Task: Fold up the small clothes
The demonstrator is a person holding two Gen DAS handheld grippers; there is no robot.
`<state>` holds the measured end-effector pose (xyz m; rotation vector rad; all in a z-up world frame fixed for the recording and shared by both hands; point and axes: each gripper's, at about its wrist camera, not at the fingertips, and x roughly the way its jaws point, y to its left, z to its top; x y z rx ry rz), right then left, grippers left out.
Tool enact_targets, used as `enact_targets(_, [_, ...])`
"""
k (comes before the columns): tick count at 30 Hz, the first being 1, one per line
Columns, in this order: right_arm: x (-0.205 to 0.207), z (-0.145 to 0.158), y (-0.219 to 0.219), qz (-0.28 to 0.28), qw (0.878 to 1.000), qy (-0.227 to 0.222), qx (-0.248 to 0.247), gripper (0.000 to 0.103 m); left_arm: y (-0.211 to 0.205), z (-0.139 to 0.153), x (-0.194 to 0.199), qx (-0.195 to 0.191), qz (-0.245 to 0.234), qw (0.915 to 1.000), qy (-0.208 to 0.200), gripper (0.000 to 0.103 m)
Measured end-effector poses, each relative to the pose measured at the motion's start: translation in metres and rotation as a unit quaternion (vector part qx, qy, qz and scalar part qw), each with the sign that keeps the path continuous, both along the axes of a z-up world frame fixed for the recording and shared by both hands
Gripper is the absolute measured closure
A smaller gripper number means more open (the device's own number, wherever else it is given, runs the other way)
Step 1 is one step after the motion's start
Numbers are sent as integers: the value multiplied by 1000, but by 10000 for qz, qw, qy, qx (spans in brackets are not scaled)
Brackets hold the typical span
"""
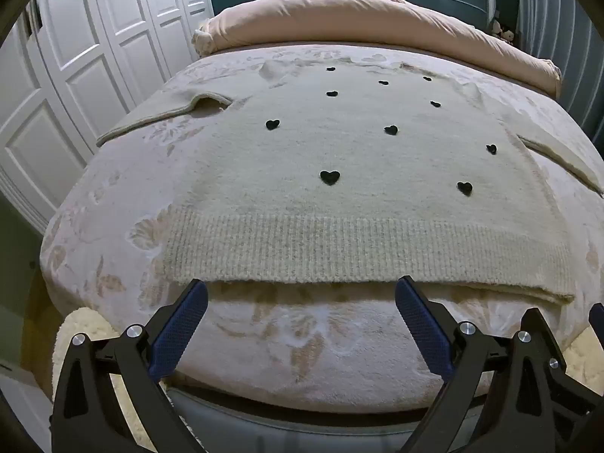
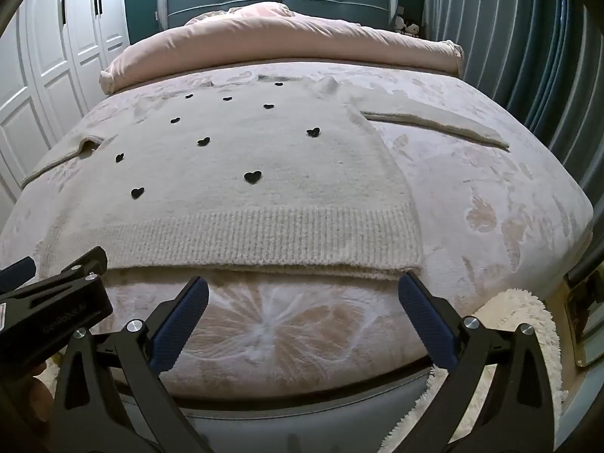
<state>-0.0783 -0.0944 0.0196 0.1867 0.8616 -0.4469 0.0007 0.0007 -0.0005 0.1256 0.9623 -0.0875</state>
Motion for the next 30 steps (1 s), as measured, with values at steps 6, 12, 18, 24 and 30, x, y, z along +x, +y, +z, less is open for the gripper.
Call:
enact_targets(6, [2,-1,0,-17,10000,18,11,5,2,-2,4,25,-3,10000,16,7])
enact_targets(12, [-2,3,0,-47,10000,6,14,5,3,1,-1,55,3,10000,-19,7])
enact_targets(18, [-2,-1,2,-76,10000,45,-11,5,1,0,-3,51,39,10000,-25,8])
enact_targets(24, [-2,-2,4,-96,9999,80,-37,5,3,-3,-4,54,57,10000,-21,8])
enact_targets(30, [-2,-3,4,-105,9999,72,-89,5,5,-3,-4,46,57,10000,-23,8])
